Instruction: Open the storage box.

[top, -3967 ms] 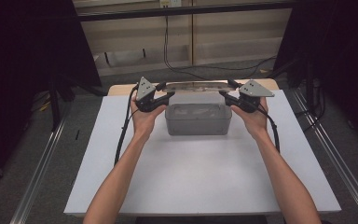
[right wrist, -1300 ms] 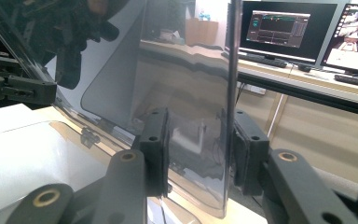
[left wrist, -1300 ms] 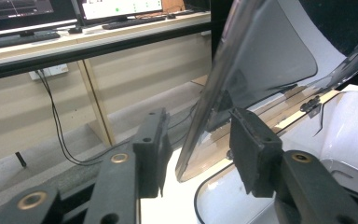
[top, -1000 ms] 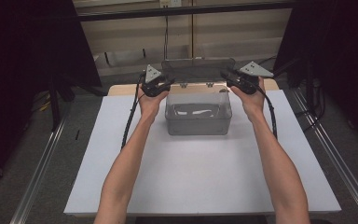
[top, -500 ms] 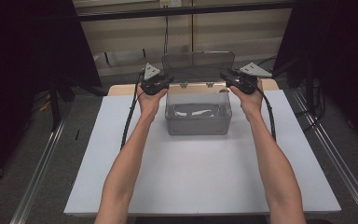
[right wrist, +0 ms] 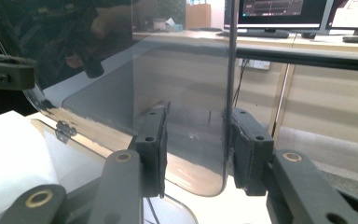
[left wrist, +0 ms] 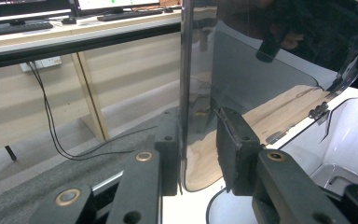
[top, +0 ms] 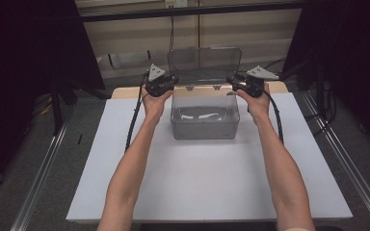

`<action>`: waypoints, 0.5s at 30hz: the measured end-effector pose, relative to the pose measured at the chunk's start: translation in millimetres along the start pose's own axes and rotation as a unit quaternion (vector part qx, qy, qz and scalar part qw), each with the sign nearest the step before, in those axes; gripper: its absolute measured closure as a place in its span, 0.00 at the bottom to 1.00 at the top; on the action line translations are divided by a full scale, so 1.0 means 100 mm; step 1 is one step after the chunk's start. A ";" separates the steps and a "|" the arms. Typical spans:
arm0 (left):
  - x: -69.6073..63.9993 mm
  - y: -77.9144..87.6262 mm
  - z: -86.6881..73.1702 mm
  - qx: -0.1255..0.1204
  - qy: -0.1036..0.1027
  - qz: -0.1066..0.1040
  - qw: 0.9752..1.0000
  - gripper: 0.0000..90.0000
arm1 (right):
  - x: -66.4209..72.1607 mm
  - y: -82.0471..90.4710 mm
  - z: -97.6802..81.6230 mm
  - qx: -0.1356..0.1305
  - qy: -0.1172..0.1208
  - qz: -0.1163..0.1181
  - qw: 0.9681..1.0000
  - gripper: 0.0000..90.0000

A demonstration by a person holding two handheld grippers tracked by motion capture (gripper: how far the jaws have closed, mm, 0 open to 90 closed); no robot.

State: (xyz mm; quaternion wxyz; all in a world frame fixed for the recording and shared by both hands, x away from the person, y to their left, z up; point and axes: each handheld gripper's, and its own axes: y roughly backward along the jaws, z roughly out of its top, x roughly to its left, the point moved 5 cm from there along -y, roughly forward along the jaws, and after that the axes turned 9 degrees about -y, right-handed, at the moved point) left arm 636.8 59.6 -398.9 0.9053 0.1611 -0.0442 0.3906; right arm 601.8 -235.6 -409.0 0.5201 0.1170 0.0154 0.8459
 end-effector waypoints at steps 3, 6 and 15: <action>0.00 -0.02 -0.04 0.005 0.002 0.001 1.000 0.80 | -0.01 -0.03 -0.04 0.007 -0.003 0.000 1.000 0.67; 0.00 -0.04 -0.11 0.018 0.002 -0.004 1.000 0.81 | -0.02 -0.04 -0.06 0.007 -0.008 0.001 1.000 0.67; 0.02 -0.08 -0.15 0.020 0.001 -0.002 1.000 0.81 | -0.05 -0.08 -0.07 0.014 -0.009 -0.001 1.000 0.69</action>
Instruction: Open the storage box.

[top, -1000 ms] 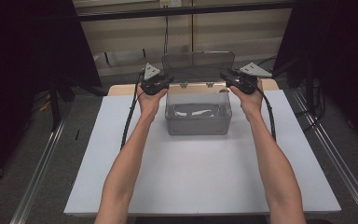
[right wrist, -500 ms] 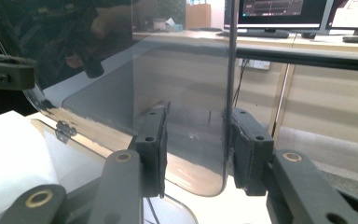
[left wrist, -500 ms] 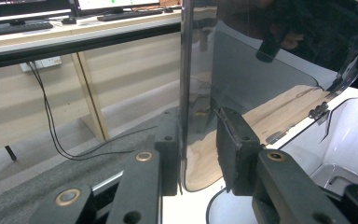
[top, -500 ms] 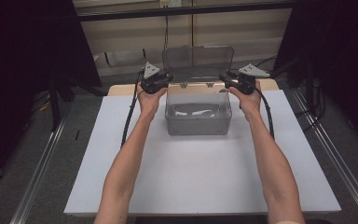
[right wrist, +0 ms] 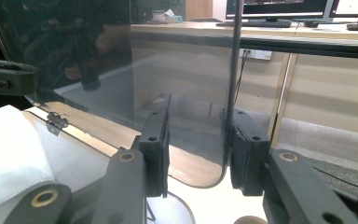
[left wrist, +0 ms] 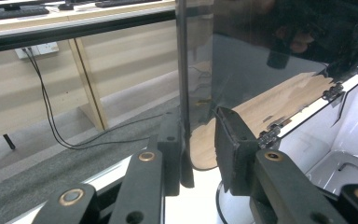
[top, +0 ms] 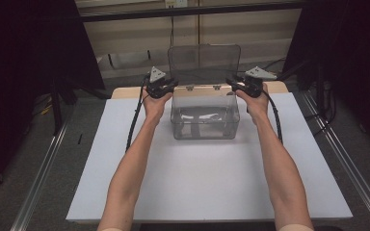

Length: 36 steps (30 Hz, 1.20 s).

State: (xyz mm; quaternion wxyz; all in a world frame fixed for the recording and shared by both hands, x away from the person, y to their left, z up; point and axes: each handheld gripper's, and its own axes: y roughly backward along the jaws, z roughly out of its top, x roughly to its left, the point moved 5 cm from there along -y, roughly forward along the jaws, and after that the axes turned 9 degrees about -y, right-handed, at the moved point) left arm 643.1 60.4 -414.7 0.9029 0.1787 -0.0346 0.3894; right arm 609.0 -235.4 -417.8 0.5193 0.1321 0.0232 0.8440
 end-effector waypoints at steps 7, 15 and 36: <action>0.00 -0.03 -0.03 -0.001 0.008 0.001 1.000 0.81 | -0.01 -0.01 -0.01 0.000 -0.002 -0.002 1.000 0.70; -0.01 -0.05 -0.06 0.006 0.010 -0.005 1.000 0.80 | -0.02 -0.03 -0.03 0.001 -0.007 -0.001 1.000 0.68; 0.00 -0.10 -0.06 0.013 0.026 -0.014 0.999 0.74 | -0.05 -0.10 -0.07 0.015 -0.015 -0.005 1.000 0.66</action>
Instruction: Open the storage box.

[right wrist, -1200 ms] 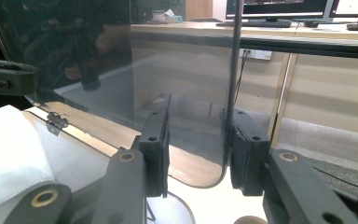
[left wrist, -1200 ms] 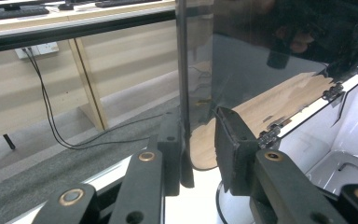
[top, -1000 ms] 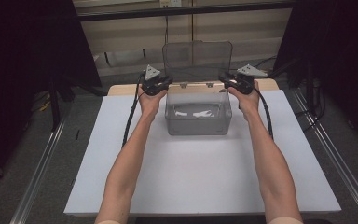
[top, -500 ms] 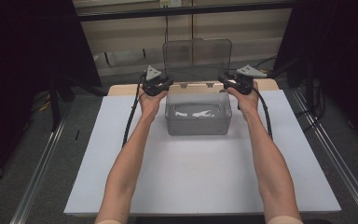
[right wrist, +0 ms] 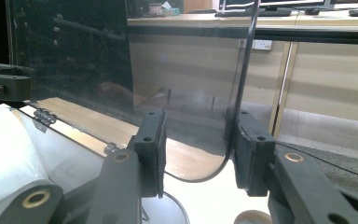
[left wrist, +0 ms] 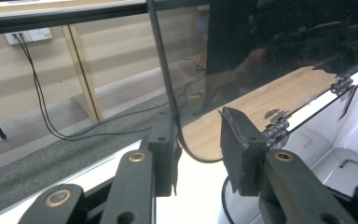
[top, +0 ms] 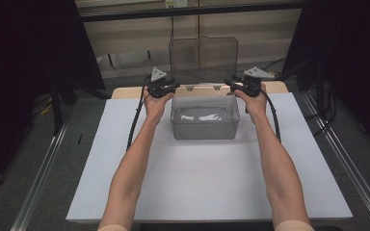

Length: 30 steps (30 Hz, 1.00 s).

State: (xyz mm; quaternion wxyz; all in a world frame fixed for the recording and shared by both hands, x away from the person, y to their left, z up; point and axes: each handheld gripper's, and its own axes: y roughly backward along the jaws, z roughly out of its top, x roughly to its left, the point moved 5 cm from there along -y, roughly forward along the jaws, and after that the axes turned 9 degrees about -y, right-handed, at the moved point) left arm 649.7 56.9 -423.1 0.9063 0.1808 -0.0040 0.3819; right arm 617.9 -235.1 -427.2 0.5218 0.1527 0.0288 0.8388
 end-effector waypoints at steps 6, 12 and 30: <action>0.02 -0.01 0.01 0.006 -0.003 -0.001 1.000 0.72 | -0.02 -0.02 -0.01 0.005 0.004 -0.001 1.000 0.66; 0.02 -0.03 0.00 0.012 0.011 -0.003 1.000 0.68 | -0.05 -0.04 -0.05 0.012 0.004 -0.002 1.000 0.65; 0.06 -0.07 -0.04 0.018 0.043 -0.004 0.999 0.63 | -0.11 -0.09 -0.09 0.022 -0.029 0.007 0.999 0.60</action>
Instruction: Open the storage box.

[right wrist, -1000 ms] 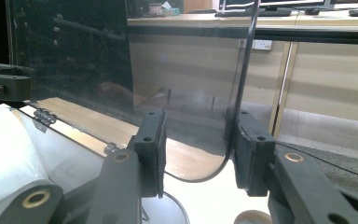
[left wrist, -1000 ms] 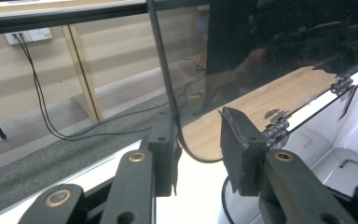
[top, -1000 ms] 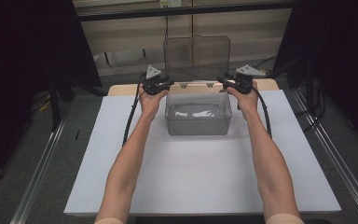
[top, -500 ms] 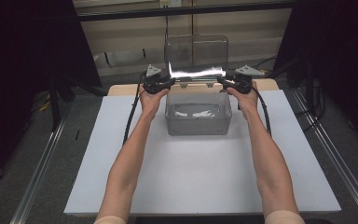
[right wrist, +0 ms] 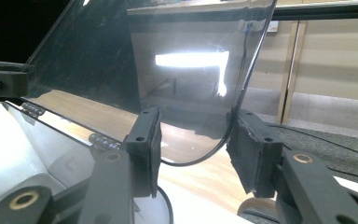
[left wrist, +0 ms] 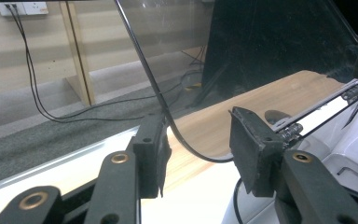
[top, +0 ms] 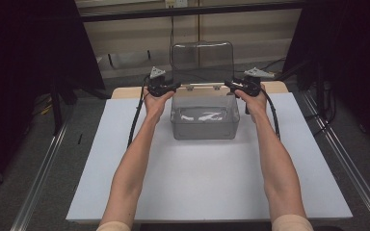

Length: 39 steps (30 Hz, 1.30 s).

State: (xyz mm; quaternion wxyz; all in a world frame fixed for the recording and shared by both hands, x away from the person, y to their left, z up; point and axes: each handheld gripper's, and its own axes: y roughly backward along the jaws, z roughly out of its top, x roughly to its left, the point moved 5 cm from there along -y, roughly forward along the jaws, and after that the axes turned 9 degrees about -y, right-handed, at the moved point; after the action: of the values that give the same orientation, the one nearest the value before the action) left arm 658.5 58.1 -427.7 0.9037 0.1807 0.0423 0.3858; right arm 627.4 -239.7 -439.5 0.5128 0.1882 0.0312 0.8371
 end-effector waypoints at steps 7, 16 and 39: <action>0.00 -0.01 0.00 -0.002 0.008 -0.002 1.000 0.63 | 0.00 0.00 0.01 0.007 -0.002 0.005 1.000 0.60; -0.01 -0.03 -0.02 -0.010 0.023 -0.004 1.000 0.60 | -0.02 -0.01 0.00 0.009 -0.015 0.016 1.000 0.60; -0.01 -0.05 -0.04 -0.018 0.037 0.001 0.999 0.54 | -0.04 -0.02 0.00 0.013 -0.036 0.021 0.999 0.59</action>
State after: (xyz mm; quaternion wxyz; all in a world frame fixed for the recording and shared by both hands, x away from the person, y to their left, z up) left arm 660.8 55.5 -433.8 0.9042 0.1504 0.0684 0.3939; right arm 630.5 -241.8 -441.2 0.4934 0.2253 0.0203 0.8399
